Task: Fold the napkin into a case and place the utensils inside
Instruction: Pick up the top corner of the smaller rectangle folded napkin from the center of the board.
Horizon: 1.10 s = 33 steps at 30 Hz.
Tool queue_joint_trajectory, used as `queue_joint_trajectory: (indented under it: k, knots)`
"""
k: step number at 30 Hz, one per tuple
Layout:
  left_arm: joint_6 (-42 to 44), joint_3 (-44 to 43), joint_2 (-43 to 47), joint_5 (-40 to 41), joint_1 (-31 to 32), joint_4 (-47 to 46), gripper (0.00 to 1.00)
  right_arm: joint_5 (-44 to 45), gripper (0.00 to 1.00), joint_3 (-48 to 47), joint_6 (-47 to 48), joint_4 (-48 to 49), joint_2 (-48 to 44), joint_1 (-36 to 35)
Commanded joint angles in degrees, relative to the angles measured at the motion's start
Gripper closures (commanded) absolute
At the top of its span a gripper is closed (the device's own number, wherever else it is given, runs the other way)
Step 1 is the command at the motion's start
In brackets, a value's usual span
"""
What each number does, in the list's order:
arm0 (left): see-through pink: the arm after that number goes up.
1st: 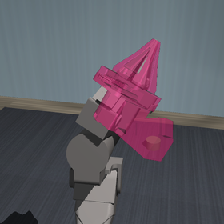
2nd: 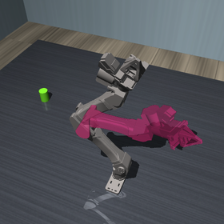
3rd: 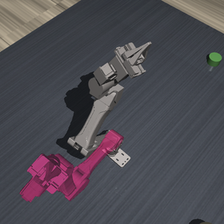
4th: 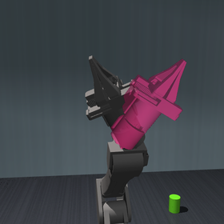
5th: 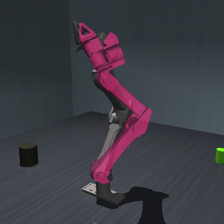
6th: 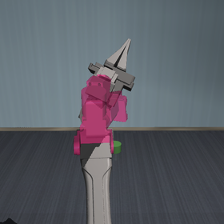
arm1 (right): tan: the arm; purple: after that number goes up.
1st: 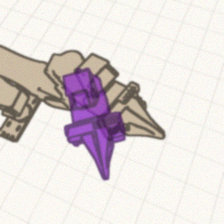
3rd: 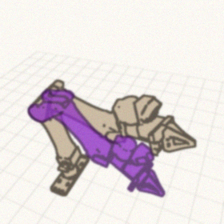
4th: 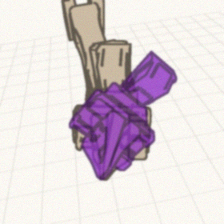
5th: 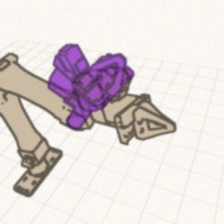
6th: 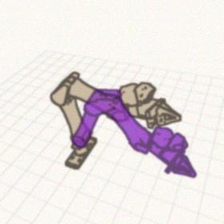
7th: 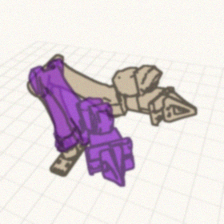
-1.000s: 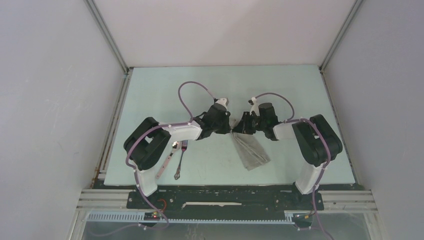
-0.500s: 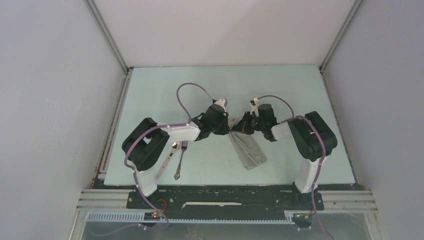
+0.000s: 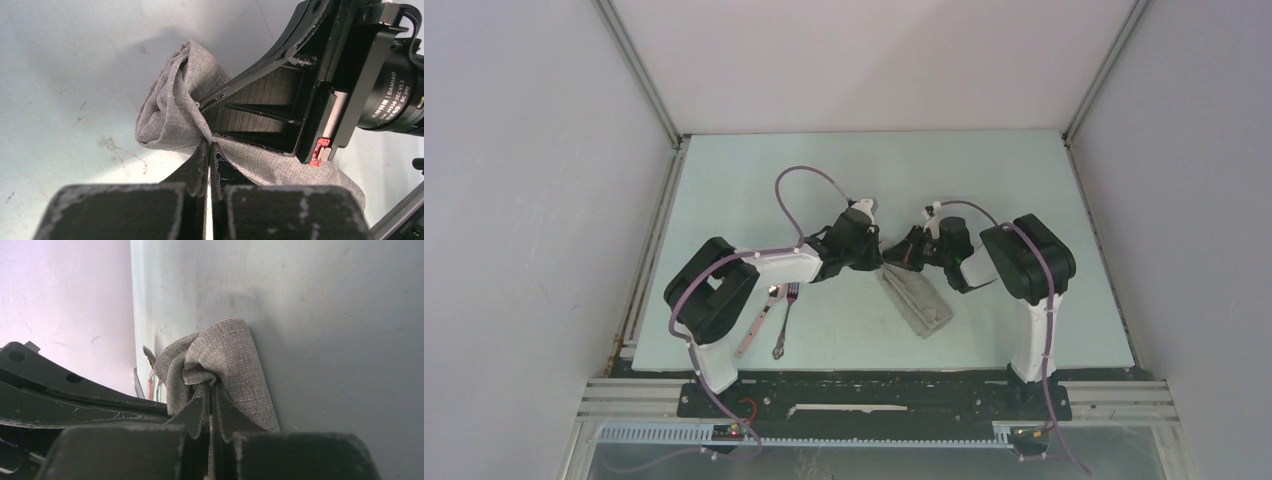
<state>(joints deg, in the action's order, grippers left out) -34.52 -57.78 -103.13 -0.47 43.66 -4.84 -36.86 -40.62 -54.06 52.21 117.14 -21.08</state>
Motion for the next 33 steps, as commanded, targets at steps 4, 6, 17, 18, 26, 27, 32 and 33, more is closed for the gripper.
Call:
queue_joint_trajectory:
  k: [4,6,17,18,26,27,32,33]
  knots:
    - [-0.54,-2.93,2.2,-0.81,-1.99,2.02,1.0,0.42,1.0,1.39,9.88,-4.54,-3.49,-3.57]
    - [-0.55,-3.21,2.22,-1.18,-2.33,2.2,1.0,1.17,1.0,0.05,13.91,-10.52,-4.48,-4.96]
    - [-2.1,-3.63,2.41,-2.08,-2.45,7.05,0.99,2.68,0.91,-4.47,17.11,-21.64,-4.31,-7.31]
    - [-2.53,-2.65,3.3,-1.73,-2.55,6.96,0.93,2.17,0.91,-4.47,17.19,-22.34,-4.77,-7.15]
    - [-7.09,5.35,13.49,-0.99,-4.34,6.65,0.45,-0.7,0.91,-4.49,16.39,-22.25,-4.38,-5.41]
    - [-7.99,6.84,14.77,-0.66,-4.99,6.63,0.42,-0.87,0.91,-4.47,16.42,-22.24,-4.38,-5.33]
    - [-12.5,12.22,16.26,-3.26,-8.65,3.84,0.49,-1.49,0.91,-4.47,16.22,-22.11,-4.4,-5.11]
    - [-12.7,12.21,15.32,-4.12,-8.9,3.1,0.53,-1.66,0.91,-4.47,16.22,-22.08,-4.38,-5.11]
